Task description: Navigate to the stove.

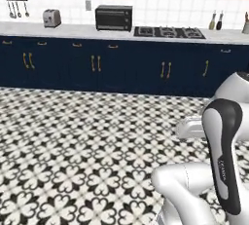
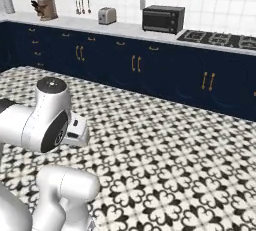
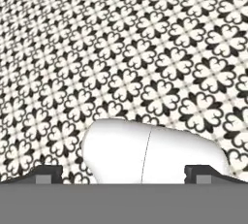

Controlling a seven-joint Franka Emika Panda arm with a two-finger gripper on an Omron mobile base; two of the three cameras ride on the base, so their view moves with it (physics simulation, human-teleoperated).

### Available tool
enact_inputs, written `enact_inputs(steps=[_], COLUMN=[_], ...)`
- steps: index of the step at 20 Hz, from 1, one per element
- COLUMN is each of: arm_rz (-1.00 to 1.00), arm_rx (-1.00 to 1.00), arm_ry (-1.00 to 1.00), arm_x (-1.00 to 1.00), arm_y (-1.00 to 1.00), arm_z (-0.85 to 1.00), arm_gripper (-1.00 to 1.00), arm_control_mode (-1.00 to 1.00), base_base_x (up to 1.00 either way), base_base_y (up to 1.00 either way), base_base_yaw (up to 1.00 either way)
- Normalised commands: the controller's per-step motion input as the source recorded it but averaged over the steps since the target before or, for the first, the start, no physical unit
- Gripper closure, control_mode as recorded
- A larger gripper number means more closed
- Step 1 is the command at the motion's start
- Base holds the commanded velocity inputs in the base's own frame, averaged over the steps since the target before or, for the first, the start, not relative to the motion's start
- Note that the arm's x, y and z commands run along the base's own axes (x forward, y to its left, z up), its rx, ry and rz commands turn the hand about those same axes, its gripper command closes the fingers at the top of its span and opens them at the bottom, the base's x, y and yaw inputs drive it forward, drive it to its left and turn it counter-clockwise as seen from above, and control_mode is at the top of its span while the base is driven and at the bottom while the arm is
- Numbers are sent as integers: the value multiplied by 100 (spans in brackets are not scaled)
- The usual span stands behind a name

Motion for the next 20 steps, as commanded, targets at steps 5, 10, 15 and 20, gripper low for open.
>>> enact_inputs(steps=[5,10,15,20], arm_rz=[0,0,0,0], arm_rx=[0,0,0,0], arm_ry=[0,0,0,0], arm_x=[0,0,0,0], arm_y=[0,0,0,0], arm_z=[0,0,0,0], arm_gripper=[-100,-100,-100,-100], arm_control_mode=[100,100,100,100], base_base_x=[100,100,100,100], base_base_y=[-2,-1,0,0], base_base_yaw=[-34,-7,0,0])
